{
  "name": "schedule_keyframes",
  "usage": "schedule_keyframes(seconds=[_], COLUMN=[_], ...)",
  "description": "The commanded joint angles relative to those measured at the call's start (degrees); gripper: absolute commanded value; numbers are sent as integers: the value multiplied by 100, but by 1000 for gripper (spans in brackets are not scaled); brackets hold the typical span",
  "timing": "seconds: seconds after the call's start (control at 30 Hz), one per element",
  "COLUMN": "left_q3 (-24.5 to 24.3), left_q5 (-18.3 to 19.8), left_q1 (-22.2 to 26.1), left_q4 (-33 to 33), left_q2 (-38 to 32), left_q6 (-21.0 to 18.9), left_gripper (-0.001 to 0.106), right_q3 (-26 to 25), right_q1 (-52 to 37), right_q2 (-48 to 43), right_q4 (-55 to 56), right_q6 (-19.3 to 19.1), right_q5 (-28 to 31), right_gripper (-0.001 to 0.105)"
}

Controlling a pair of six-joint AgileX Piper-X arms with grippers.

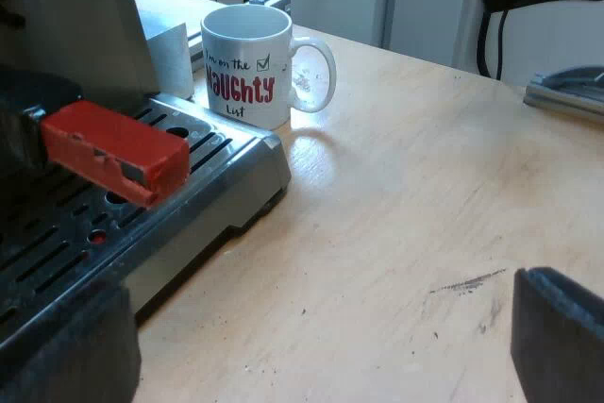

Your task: Place mug into machine

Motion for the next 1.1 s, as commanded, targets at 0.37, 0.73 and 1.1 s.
schedule_keyframes(seconds=[0.37, 0.73, 1.1], left_q3=[73, 73, 73], left_q5=[52, 52, 52], left_q1=[-18, -18, -18], left_q4=[-80, -80, -80], left_q2=[-2, -2, -2], left_q6=[-2, -2, -2], left_gripper=[81, 81, 81], right_q3=[1484, 1577, 1557], right_q1=[7, 7, 7], right_q2=[537, 2847, 4565], right_q4=[-3000, -5340, -7074], right_q6=[-49, 48, 172], right_q5=[286, 286, 272], right_gripper=[71, 71, 71])
